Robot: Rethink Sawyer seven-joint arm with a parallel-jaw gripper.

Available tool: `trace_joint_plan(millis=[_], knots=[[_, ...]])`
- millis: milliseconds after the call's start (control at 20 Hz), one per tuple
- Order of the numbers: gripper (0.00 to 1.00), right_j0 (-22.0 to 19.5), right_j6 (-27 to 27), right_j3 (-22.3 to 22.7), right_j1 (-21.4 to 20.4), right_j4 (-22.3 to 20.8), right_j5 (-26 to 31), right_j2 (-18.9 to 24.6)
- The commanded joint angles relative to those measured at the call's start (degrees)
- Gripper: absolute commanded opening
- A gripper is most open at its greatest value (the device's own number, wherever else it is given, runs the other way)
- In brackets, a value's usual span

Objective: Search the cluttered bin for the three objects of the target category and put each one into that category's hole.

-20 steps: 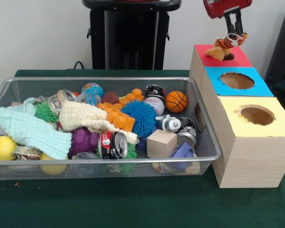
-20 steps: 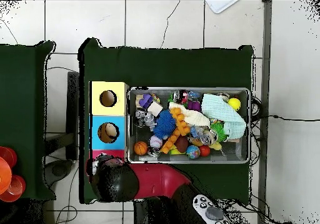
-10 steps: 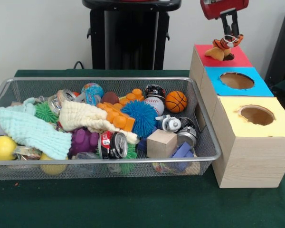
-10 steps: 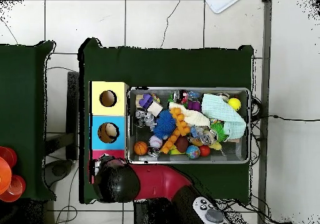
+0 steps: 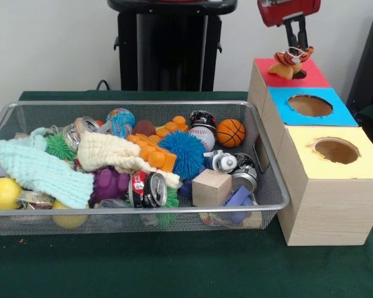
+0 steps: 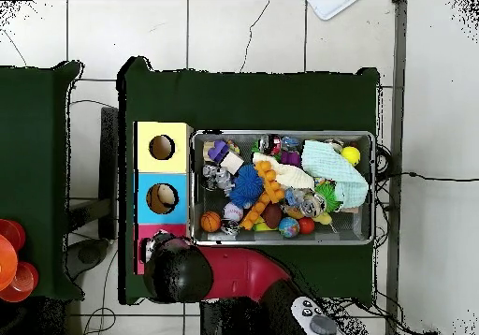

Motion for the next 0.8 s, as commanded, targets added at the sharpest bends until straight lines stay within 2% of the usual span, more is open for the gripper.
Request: trace_joint_plan(millis=[50, 350, 800], knots=[[0.00, 0.9, 9.0, 0.0, 5.4, -1.0, -1.6, -4.3], [0.00, 1.5, 8.9, -1.4, 10.2, -1.7, -6.3, -6.1], [0.00, 0.6, 8.6, -2.6, 18.3, -2.1, -14.4, -5.6]])
